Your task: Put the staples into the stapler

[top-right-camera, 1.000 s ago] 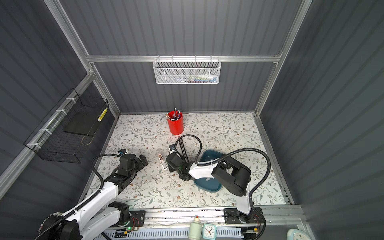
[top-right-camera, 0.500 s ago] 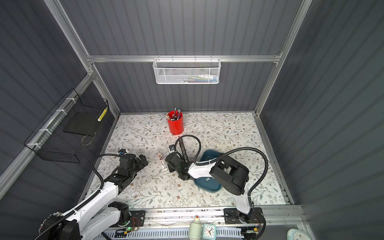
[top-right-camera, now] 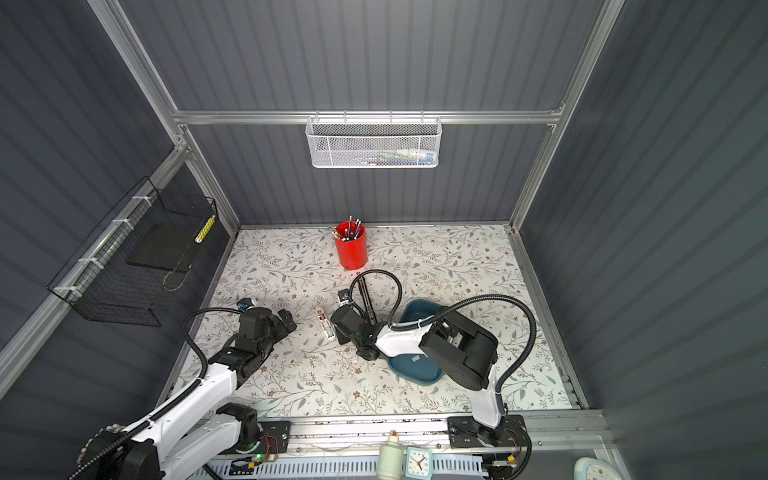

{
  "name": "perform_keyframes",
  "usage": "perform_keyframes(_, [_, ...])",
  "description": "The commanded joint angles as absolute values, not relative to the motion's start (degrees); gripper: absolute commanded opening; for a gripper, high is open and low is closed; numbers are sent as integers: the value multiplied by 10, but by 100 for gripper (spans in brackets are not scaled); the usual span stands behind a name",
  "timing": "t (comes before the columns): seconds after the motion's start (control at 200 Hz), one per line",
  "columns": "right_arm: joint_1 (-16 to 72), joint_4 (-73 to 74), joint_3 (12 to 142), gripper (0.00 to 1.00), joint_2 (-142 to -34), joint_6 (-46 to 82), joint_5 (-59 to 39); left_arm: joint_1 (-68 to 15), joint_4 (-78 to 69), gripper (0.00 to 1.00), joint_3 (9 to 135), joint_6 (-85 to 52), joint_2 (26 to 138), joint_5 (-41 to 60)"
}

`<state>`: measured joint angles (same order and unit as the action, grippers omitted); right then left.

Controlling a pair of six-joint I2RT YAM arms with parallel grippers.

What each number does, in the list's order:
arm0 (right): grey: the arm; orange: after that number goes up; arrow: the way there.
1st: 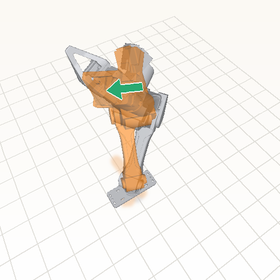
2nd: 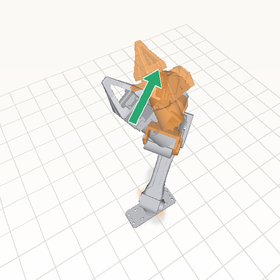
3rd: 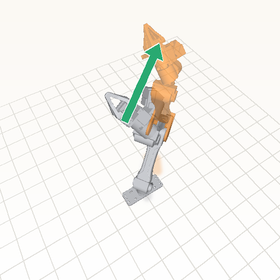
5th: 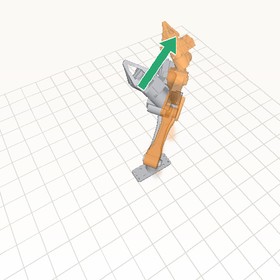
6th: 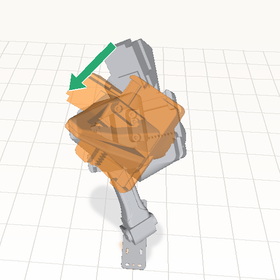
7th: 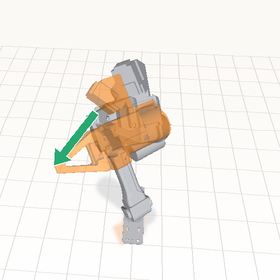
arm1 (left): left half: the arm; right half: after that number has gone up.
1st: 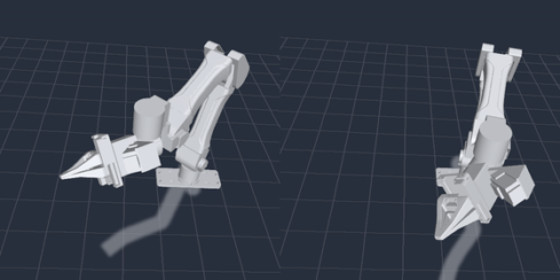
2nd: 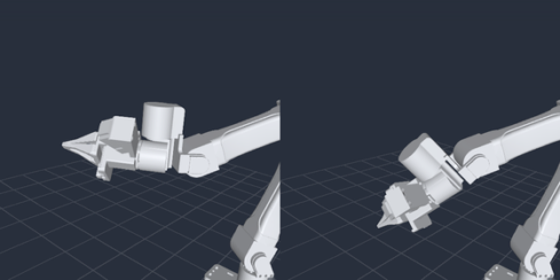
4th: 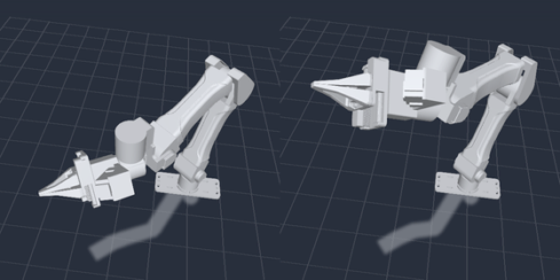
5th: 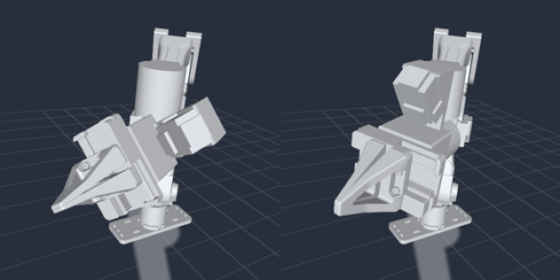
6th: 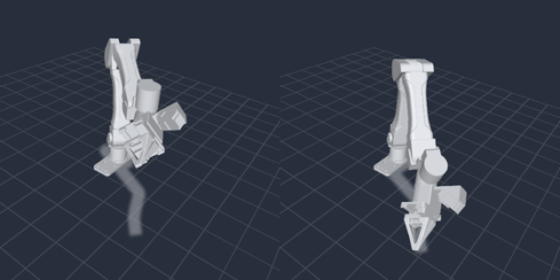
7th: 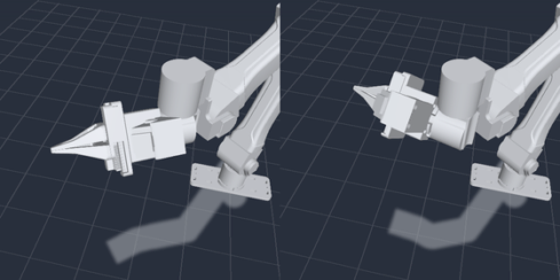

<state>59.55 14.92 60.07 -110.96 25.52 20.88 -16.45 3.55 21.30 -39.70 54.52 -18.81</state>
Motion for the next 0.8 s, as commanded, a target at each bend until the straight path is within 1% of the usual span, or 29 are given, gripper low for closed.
perform_keyframes(0.0, [592,141,615,8,-1119,264,210,-163,32,100,228,-402,547,-188])
perform_keyframes(0.795, [592,127,625,9,-1128,273,215,-163,31,100,229,-402,548,-186])
